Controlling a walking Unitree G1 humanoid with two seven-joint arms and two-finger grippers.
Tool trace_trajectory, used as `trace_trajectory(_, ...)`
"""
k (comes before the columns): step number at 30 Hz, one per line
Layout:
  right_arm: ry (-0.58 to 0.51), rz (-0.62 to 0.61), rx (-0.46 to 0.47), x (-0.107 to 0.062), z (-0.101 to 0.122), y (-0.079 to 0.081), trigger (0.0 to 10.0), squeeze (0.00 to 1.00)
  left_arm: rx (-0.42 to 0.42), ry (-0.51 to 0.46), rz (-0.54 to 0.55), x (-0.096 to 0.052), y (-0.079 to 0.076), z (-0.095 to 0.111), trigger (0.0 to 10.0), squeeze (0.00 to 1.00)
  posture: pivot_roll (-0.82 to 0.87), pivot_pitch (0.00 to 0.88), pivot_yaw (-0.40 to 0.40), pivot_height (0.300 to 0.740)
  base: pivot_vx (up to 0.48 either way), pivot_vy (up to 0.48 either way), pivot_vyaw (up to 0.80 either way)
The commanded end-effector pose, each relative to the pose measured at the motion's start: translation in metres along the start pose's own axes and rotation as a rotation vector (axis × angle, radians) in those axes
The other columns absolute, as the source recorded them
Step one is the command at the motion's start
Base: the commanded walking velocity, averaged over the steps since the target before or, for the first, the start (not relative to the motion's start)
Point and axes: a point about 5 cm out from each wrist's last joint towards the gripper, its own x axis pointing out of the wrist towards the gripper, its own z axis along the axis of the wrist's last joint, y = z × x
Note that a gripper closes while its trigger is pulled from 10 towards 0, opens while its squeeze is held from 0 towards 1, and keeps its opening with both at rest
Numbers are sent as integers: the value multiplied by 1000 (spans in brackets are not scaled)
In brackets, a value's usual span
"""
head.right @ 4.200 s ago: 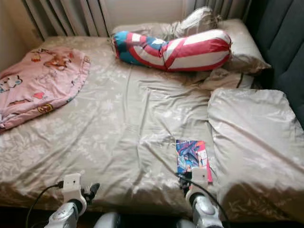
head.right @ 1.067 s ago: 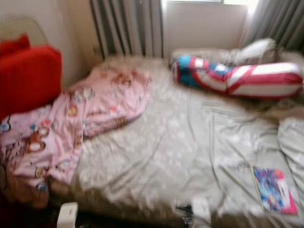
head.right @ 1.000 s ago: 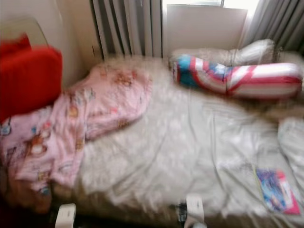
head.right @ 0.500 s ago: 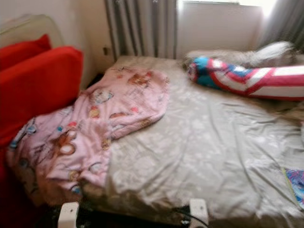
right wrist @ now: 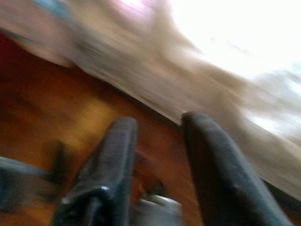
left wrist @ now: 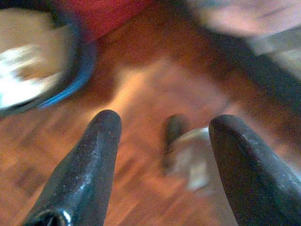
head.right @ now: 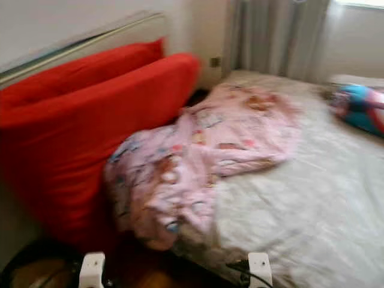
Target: Clean up the room
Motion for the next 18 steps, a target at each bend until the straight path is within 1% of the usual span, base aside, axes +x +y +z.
trace_trajectory(1, 31, -29, 5, -3, -10, -12, 10000, 0, -1, -8, -23, 2, -10, 3, 10000, 0, 75, 8, 18, 740, 0, 0, 0)
trace_trajectory(10, 29, -28, 11, -3, -10, -12, 10000, 0, -21, -29, -30, 2, -12, 6, 10000, 0, 76, 11, 16, 740, 0, 0, 0)
trace_trajectory(18, 30, -26, 10, -3, -10, -12, 10000, 0, -11, -21, -37, 2, -13, 6, 10000, 0, 76, 11, 16, 740, 0, 0, 0)
